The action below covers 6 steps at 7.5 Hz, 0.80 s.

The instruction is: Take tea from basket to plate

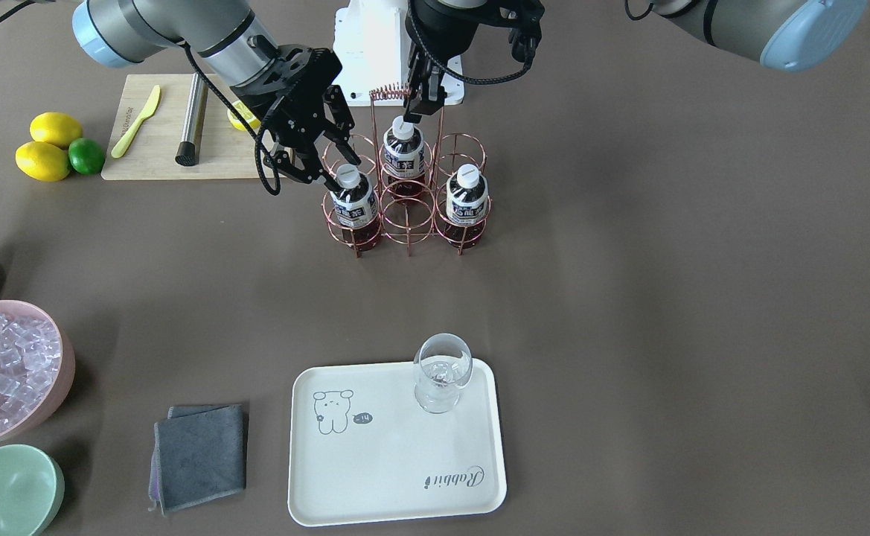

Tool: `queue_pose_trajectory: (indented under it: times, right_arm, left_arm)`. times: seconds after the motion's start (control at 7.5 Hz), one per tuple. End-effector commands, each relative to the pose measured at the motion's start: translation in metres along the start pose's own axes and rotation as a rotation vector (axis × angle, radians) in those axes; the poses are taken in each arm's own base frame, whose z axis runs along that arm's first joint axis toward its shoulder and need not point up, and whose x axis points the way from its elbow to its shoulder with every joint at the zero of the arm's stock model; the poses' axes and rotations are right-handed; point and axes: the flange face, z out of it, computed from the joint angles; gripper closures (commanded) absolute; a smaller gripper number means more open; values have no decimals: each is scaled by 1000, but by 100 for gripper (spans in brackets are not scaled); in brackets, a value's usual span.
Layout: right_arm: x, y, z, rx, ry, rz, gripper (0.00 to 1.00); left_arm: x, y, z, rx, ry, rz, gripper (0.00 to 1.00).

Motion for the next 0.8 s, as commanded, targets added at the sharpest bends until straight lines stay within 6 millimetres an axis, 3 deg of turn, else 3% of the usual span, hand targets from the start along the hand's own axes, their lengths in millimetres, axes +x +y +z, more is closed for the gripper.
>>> queue_pose_trajectory:
  times: [0.0,0.4,0.53,0.67]
  right_arm:
    - [0,-4,2,5,8,0,49]
    - [-1,-6,1,10,10,0,63]
    - [0,-6,1,12,14,0,73]
    - [-1,-6,1,12,12,2,92]
  left_arm:
    - [0,0,0,0,-1,0,100]
    - [1,0,0,0,1,-1,100]
    - [1,0,0,0,1,-1,100]
    - [1,0,-2,-2,0,-1,100]
